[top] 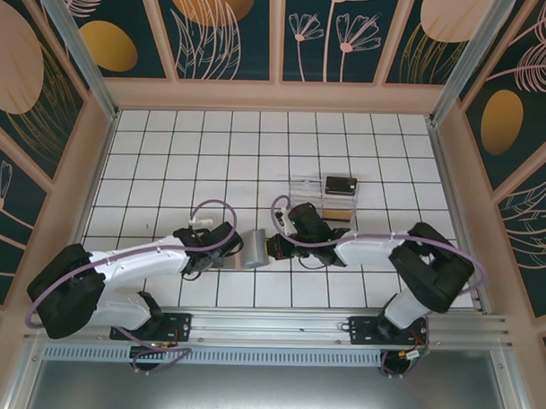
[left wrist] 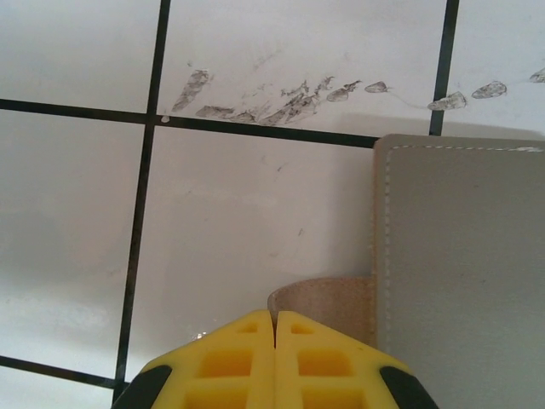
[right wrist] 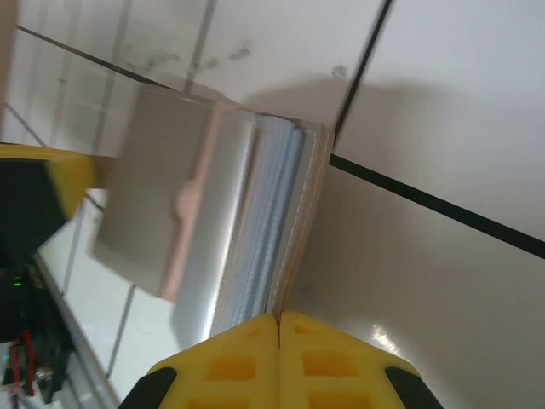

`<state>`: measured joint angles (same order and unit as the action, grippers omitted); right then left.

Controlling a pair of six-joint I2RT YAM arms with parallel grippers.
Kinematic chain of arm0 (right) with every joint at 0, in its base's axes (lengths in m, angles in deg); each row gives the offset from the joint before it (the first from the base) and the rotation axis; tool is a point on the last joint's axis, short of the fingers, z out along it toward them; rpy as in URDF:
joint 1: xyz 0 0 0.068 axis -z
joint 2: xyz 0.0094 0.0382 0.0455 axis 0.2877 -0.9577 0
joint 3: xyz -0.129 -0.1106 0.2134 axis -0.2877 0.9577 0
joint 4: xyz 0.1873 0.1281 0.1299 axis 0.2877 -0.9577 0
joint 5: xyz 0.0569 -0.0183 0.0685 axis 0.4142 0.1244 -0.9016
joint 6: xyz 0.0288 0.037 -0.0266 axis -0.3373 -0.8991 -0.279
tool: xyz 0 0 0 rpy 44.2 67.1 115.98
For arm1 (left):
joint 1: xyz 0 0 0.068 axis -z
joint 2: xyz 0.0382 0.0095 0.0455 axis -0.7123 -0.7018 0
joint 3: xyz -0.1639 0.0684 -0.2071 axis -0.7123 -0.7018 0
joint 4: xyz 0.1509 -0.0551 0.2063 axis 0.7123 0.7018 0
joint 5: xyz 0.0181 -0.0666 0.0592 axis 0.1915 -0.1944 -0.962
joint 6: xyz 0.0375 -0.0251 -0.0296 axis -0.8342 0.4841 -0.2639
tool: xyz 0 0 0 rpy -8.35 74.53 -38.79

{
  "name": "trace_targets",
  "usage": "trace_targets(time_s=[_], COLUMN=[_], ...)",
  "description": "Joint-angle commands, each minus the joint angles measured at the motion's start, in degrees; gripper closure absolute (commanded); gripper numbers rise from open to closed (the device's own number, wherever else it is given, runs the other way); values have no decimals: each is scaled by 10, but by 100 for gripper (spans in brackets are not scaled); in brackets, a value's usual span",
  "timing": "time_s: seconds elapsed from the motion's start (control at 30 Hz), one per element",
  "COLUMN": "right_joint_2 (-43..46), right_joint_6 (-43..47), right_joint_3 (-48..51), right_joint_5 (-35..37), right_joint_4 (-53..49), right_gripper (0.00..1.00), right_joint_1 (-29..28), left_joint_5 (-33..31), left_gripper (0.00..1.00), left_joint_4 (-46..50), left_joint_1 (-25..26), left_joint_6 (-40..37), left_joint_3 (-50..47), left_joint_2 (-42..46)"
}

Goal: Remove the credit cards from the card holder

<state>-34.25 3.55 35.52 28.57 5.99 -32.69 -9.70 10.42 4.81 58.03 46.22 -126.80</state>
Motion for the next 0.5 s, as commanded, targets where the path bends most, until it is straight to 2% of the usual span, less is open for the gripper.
trace_targets(time_s=[0.0,0.17,0.47], right_joint_2=[62,72,70], right_joint_6=[7,22,10], right_joint_3=[6,13,27], right_joint_5=[7,24,7], right_joint_4=[-4,-28,-7], right_gripper=[100,100,100], right_joint_1=[5,16,25], left_joint_5=[4,16,21], left_gripper=[100,100,100], left_joint_4=[-15,-32,-40], left_joint_1=[-4,-3,-3], left_joint_6=[-15,-23,-24], left_joint_3=[2,4,-1], left_joint_2=[-20,-42,-51])
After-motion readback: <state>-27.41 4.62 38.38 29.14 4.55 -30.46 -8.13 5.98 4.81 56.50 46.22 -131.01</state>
